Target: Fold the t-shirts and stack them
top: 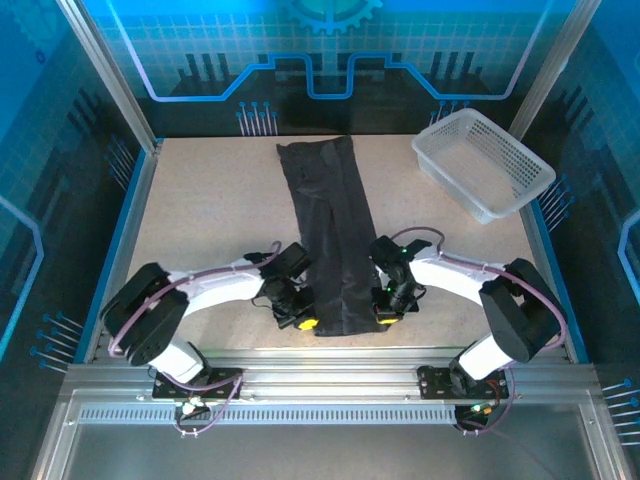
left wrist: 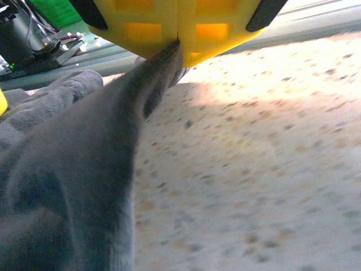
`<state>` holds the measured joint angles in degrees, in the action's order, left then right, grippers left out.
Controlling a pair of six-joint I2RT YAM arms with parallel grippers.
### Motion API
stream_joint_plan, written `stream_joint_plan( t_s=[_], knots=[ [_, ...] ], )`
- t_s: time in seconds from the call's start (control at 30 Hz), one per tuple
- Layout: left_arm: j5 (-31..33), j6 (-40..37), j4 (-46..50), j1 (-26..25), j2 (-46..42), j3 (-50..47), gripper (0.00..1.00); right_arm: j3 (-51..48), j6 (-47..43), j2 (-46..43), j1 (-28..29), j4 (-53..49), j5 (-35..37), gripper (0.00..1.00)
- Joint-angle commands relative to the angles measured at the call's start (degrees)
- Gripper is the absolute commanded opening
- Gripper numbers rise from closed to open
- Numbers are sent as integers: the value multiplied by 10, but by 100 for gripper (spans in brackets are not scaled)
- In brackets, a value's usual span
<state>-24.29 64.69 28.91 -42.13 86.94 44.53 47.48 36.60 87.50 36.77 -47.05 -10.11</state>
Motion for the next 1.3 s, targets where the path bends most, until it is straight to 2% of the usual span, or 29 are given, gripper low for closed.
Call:
stream_joint_plan(
  t_s=[0.0, 0.1, 0.23, 0.43, 0.53, 0.73, 0.97, 1.27],
  knots=[
    [-24, 29, 6, 7, -40, -46, 0, 9, 32, -33, 20, -21, -13, 0],
    [-49, 57, -39, 5, -57, -66, 0, 16, 38, -54, 15, -40, -16, 0],
    [-53, 66, -36, 3, -82, -52, 0, 24, 62, -96, 10, -69, -36, 0],
    [-12, 88, -26, 15, -138, -10, 0, 65, 86, -131, -23, -82, -68, 0],
    [12, 92, -40, 43, -149, 15, 0, 105, 83, -116, -52, -75, -78, 0],
    [23, 82, -89, 137, -103, 91, 0, 235, 59, -30, -112, -76, -65, 0],
    [11, 43, -128, 227, 39, 220, 0, 422, 49, 141, -167, -60, -80, 0],
    [-13, 9, -132, 286, 253, 392, 0, 684, 42, 380, -192, -110, -73, 1]
  ],
)
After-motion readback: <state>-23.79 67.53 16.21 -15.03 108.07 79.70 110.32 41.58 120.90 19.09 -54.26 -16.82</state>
